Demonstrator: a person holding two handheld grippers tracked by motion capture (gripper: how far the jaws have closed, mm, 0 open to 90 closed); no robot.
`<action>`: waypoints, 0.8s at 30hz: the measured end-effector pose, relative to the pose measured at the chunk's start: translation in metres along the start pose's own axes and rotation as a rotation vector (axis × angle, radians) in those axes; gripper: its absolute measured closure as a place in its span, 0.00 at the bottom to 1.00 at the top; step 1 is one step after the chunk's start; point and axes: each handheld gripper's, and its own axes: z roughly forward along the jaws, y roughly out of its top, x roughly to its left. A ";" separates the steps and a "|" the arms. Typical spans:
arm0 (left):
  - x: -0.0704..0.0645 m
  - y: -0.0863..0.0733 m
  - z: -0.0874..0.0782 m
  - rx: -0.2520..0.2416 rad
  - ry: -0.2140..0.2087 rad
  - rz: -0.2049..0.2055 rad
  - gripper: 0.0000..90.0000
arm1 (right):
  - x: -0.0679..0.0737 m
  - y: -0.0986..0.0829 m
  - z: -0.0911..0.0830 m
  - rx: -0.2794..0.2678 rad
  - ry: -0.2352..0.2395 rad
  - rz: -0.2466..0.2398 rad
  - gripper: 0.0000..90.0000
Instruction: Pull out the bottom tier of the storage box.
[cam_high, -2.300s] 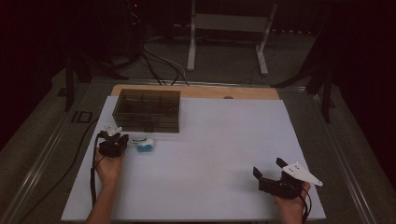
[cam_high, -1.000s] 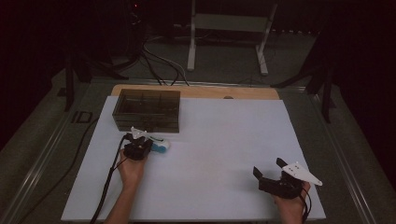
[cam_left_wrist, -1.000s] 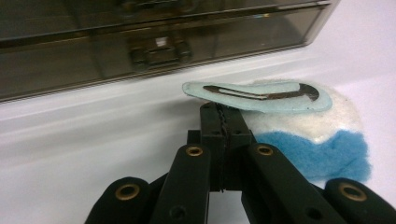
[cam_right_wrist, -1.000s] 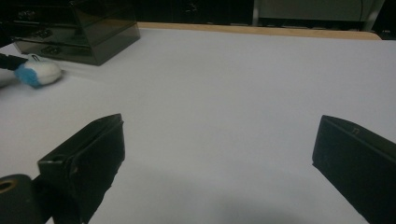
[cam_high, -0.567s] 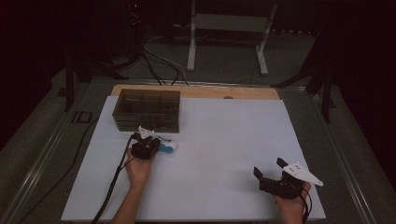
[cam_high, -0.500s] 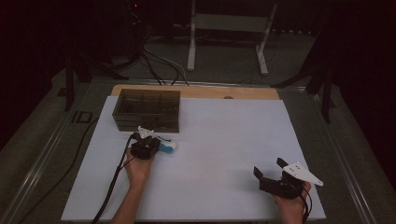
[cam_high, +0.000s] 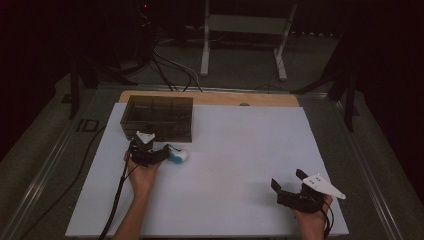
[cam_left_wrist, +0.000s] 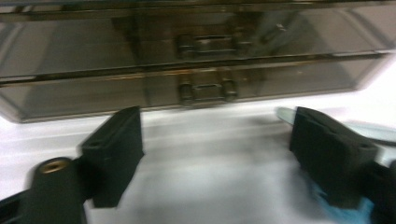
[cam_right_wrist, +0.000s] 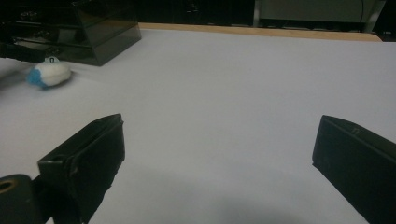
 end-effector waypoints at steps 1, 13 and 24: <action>0.001 0.000 0.001 0.002 0.014 -0.006 0.19 | 0.000 0.000 0.000 0.000 0.000 0.000 0.03; 0.010 0.005 0.005 0.010 0.033 -0.058 0.04 | -0.001 0.000 0.000 -0.001 -0.001 0.001 0.03; 0.006 0.007 0.013 -0.006 0.025 -0.088 0.10 | -0.001 0.000 0.000 -0.004 0.000 0.004 0.03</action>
